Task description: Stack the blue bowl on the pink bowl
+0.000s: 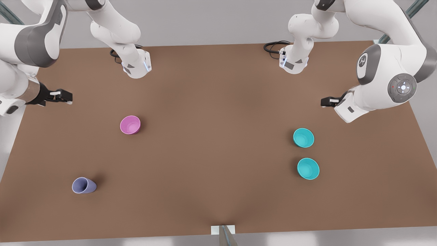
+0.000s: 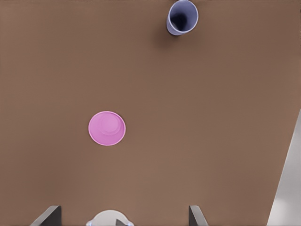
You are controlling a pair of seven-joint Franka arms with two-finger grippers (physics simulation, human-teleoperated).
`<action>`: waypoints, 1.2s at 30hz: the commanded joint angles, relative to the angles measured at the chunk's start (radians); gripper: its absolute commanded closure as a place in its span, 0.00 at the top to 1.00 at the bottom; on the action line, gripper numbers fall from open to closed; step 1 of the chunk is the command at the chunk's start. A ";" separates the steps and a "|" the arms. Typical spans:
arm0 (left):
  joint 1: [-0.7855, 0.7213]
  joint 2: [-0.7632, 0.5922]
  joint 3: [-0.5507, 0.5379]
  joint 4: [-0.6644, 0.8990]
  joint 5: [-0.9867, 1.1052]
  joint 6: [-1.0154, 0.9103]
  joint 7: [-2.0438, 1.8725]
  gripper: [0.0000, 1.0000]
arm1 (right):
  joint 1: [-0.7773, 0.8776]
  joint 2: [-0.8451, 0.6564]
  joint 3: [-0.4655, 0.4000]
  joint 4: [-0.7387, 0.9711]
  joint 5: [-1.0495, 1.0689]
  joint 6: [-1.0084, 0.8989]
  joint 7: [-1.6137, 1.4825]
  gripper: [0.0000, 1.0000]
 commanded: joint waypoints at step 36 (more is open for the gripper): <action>-0.003 0.030 0.000 -0.003 0.000 0.006 -0.004 1.00 | -0.088 0.206 0.014 -1.030 0.202 1.106 0.228 0.39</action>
